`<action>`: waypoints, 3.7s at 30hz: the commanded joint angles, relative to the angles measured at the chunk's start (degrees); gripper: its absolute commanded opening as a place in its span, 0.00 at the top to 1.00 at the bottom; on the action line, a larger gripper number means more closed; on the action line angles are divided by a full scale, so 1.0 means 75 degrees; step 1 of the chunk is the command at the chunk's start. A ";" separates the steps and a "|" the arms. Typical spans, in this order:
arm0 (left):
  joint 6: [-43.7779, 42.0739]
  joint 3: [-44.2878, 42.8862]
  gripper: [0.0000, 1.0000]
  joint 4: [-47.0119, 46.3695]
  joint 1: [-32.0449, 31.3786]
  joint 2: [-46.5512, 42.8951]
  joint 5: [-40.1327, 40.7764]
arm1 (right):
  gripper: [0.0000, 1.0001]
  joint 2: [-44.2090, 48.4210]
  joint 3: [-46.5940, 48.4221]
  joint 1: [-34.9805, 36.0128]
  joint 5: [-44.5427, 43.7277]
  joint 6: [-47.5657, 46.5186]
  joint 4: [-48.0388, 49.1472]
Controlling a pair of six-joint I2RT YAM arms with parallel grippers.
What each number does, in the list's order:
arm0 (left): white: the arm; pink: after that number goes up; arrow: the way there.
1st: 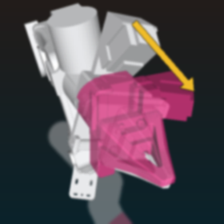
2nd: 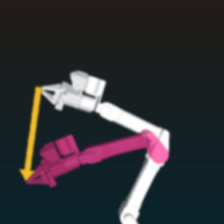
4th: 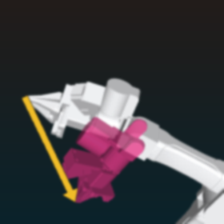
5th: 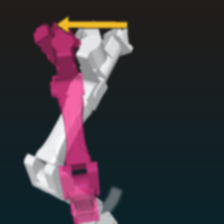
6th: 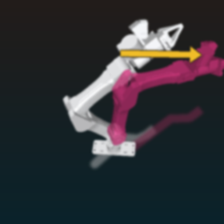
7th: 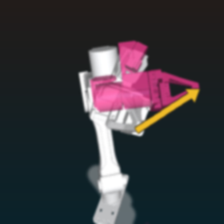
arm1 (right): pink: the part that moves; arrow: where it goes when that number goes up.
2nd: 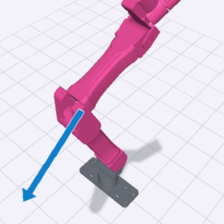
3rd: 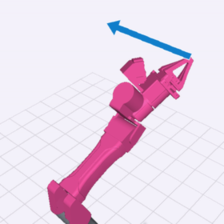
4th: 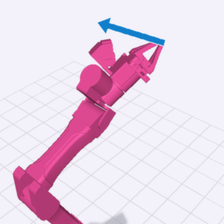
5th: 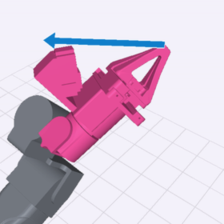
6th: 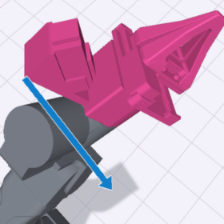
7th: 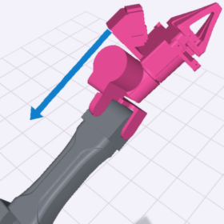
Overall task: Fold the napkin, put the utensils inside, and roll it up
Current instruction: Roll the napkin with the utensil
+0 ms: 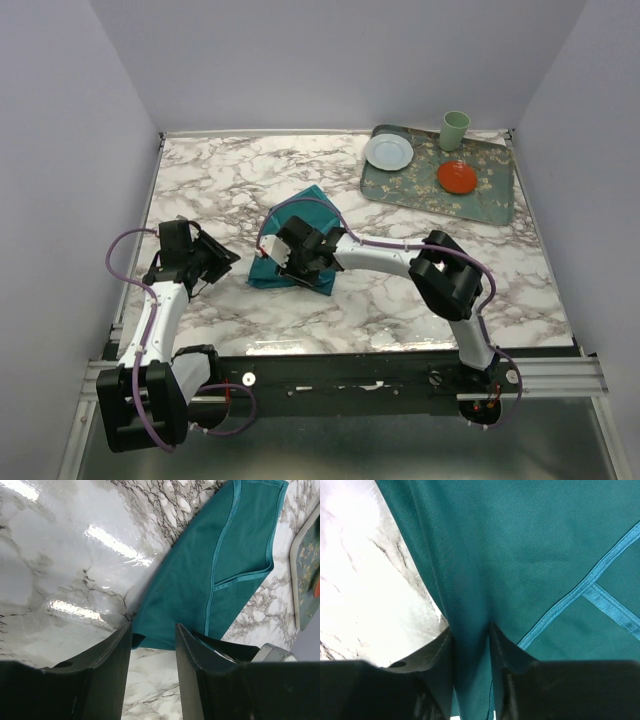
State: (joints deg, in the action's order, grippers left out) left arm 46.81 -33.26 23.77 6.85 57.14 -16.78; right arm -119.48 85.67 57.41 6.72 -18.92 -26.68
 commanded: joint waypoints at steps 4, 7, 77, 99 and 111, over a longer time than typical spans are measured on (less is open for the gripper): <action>-0.0100 0.0227 0.47 -0.0216 0.0082 0.0068 -0.0435 | 0.76 -0.0792 -0.0207 -0.0049 0.0134 0.0541 -0.0404; -0.0217 0.0239 0.43 -0.0181 0.0082 0.0103 -0.0586 | 0.82 -0.0710 -0.0289 -0.0037 0.0451 0.0822 -0.0392; 0.0286 0.0696 0.94 -0.0122 -0.0433 0.0079 -0.0916 | 0.91 -0.0534 -0.1309 -0.0834 0.3768 0.2780 0.1436; 0.0346 0.0227 0.96 -0.0216 -0.0585 0.1205 0.0432 | 0.91 -0.0440 -0.1438 -0.0834 0.3627 0.2745 0.1424; 0.0182 0.0415 0.62 0.0358 -0.0597 0.0303 0.0140 | 0.92 -0.0429 -0.1379 -0.0834 0.3651 0.2757 0.1424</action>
State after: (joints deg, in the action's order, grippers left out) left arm 49.12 -30.04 24.08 2.39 61.45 -16.14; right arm -120.42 77.65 51.16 37.85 3.07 -11.86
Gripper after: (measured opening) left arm 0.367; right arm 0.206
